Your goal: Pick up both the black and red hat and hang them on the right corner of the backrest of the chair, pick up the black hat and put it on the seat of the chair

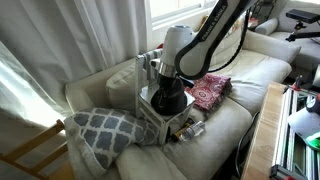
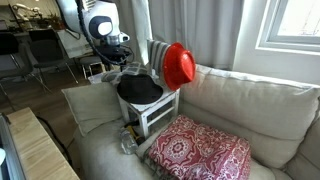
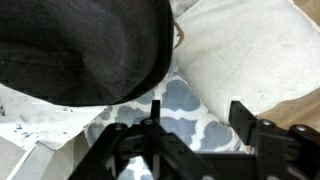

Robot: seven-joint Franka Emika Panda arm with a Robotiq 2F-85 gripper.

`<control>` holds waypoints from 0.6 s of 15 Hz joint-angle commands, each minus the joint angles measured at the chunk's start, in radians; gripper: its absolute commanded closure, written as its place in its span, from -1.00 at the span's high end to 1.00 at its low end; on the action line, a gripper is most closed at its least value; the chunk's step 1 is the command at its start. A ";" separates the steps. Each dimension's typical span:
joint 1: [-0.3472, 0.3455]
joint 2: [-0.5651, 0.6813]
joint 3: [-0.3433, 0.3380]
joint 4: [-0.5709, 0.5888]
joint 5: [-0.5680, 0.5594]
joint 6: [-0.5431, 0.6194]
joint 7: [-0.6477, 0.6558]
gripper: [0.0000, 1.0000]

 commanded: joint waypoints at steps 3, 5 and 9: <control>-0.207 -0.189 0.151 -0.021 0.226 -0.325 -0.067 1.00; -0.295 -0.269 0.177 -0.030 0.283 -0.480 -0.064 1.00; -0.286 -0.441 0.003 0.019 0.428 -0.825 -0.162 1.00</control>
